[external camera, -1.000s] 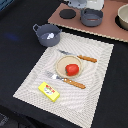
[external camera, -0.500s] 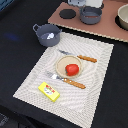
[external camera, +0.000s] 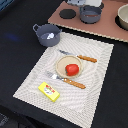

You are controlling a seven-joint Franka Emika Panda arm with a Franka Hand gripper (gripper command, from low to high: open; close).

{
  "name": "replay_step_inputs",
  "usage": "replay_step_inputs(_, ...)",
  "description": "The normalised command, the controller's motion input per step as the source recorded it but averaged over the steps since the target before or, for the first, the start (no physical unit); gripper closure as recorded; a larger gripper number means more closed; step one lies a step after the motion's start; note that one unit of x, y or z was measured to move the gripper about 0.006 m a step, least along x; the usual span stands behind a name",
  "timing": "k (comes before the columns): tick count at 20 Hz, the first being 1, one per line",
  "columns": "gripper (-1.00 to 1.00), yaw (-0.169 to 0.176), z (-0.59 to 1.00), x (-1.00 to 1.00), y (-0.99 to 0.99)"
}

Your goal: Interact with the objects in diverse but meaningful ways.

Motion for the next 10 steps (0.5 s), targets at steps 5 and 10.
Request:
replay_step_inputs(5, -1.0, -0.024, 0.32, 0.01, 0.04)
replay_step_inputs(10, -1.0, -0.002, 0.6, -0.07, 0.09)
